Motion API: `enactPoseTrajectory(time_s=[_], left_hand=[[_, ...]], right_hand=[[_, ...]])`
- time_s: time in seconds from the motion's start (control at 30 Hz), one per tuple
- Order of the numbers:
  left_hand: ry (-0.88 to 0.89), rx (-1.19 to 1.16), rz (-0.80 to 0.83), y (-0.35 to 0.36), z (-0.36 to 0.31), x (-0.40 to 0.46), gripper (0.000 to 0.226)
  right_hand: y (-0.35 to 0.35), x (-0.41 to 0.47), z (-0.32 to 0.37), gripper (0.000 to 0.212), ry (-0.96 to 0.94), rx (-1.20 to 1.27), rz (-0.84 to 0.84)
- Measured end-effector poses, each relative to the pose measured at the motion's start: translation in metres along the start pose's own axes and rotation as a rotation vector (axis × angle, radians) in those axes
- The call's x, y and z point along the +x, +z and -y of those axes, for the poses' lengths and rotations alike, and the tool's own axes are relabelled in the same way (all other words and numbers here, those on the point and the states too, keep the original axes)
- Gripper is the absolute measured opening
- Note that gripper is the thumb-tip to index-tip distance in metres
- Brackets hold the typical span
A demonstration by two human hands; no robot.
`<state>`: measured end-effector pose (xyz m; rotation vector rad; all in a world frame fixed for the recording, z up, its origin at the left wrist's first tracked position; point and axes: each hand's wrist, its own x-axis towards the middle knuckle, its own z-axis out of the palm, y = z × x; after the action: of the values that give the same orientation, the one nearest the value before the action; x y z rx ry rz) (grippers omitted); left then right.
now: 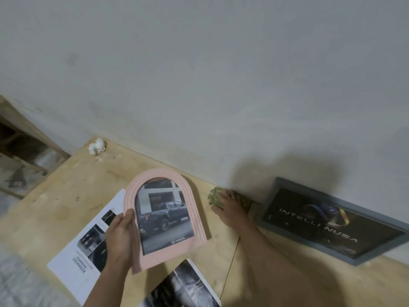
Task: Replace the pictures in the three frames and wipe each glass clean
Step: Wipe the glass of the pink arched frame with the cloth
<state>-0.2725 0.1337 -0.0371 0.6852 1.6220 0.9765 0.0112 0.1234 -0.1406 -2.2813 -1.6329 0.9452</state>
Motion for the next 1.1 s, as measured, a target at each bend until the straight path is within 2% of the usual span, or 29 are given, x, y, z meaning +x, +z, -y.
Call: enactPoseTrajectory(time_s=[0.1,0.2,0.23,0.33,0.4,0.6,0.73,0.83,0.9,0.97,1.1], left_hand=[[0.021,0.022,0.021,0.000,-0.007,-0.011,0.027],[0.048,0.032,0.070,-0.003,-0.016,-0.030,0.030],[0.057,0.030,0.085,-0.005,-0.019,-0.037,0.029],[0.108,0.051,0.124,-0.017,-0.025,-0.059,0.030],[0.134,0.063,0.161,-0.026,-0.029,-0.076,0.032],[0.234,0.077,0.253,-0.034,-0.035,-0.129,0.037],[0.288,0.158,0.446,-0.017,-0.030,-0.168,0.029],[0.330,0.306,0.699,0.004,-0.028,-0.197,0.016],[0.367,0.444,0.845,0.024,-0.027,-0.216,0.016],[0.404,0.544,0.935,0.048,-0.022,-0.237,0.015],[0.428,0.550,0.999,0.103,-0.002,-0.276,0.007]], right_hand=[[-0.030,-0.032,0.024,0.059,0.022,0.300,-0.037],[-0.044,-0.075,0.050,0.026,0.011,0.526,-0.013],[-0.049,-0.090,0.060,0.021,-0.006,0.570,-0.007],[-0.057,-0.129,0.079,0.037,-0.015,0.739,0.035],[-0.066,-0.158,0.090,0.028,0.016,0.846,-0.002],[-0.082,-0.239,0.093,0.019,0.058,0.890,-0.227],[-0.093,-0.296,0.064,0.019,0.143,0.897,-0.365],[-0.105,-0.337,0.023,0.017,0.244,0.932,-0.473],[-0.116,-0.368,-0.005,0.017,0.298,0.960,-0.542],[-0.124,-0.397,-0.032,0.016,0.338,0.977,-0.603],[-0.135,-0.440,-0.079,0.013,0.397,0.987,-0.694]])
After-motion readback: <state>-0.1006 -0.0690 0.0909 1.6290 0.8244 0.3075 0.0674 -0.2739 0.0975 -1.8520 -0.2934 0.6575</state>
